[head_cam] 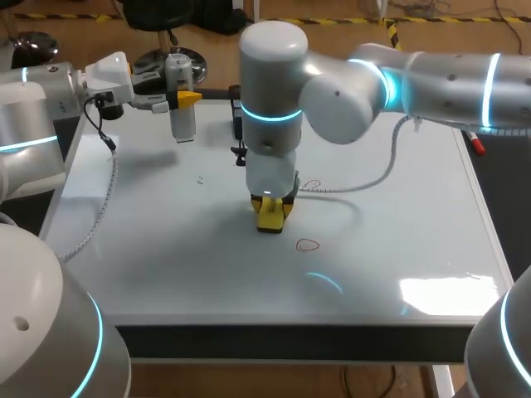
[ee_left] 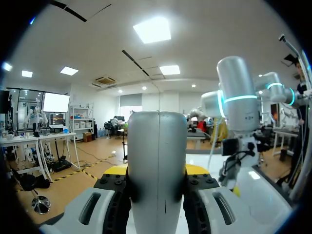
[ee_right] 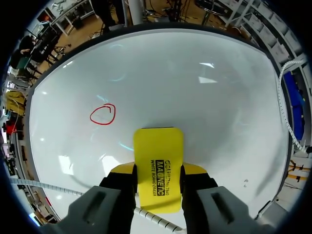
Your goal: Pick up the inspection probe, press it on each red-marked spot on the whiteboard one by one, put down the probe, pick up the eraser, and wipe off all the red marks.
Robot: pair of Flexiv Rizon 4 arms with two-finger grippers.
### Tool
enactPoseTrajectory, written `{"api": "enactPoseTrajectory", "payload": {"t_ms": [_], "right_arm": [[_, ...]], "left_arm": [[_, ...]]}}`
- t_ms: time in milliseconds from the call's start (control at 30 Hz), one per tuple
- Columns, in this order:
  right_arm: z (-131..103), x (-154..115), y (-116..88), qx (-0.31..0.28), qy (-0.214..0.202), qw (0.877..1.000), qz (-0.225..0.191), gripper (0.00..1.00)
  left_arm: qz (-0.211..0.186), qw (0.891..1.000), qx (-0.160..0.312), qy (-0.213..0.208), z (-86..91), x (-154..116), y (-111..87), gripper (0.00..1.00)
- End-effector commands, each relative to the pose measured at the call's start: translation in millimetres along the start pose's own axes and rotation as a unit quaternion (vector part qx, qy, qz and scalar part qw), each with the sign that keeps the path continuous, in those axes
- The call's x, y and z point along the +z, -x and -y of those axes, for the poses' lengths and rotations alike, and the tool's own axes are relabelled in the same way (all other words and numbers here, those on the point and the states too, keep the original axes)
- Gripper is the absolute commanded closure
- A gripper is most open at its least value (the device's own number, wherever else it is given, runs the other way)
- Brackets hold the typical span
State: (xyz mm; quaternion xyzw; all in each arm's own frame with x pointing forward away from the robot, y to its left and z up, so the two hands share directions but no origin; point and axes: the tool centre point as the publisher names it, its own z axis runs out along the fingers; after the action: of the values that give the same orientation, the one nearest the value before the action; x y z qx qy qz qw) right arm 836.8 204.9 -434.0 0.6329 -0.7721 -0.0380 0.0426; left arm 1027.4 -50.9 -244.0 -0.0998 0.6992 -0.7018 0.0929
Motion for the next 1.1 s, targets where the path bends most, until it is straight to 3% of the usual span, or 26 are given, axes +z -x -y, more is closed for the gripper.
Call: {"api": "enactPoseTrajectory", "payload": {"t_ms": [33, 433, 800, 933, 1100], "right_arm": [[0, 26, -16, 0.001, -0.004, 1.000, 0.001, 1.00], [2, 16, -22, 0.002, -0.011, 1.000, -0.002, 1.00], [23, -71, -10, -0.009, -0.035, 0.999, 0.040, 1.00], [35, -90, -15, -0.009, -0.032, 0.998, 0.046, 1.00], [56, -94, -34, -0.002, -0.013, 0.999, 0.048, 1.00]], "left_arm": [[0.000, 1.000, 0.000, 0.000, 1.0, 0, -0.1, 1.00], [0.000, 1.000, 0.000, 0.000, 1.0, 0, -0.1, 1.00], [0.000, 1.000, 0.000, 0.000, 1.0, 0, -0.1, 1.00], [0.000, 1.000, 0.000, 0.000, 1.0, 0, -0.1, 1.00], [0.000, 1.000, 0.000, 0.000, 1.0, 0, -0.1, 1.00]]}}
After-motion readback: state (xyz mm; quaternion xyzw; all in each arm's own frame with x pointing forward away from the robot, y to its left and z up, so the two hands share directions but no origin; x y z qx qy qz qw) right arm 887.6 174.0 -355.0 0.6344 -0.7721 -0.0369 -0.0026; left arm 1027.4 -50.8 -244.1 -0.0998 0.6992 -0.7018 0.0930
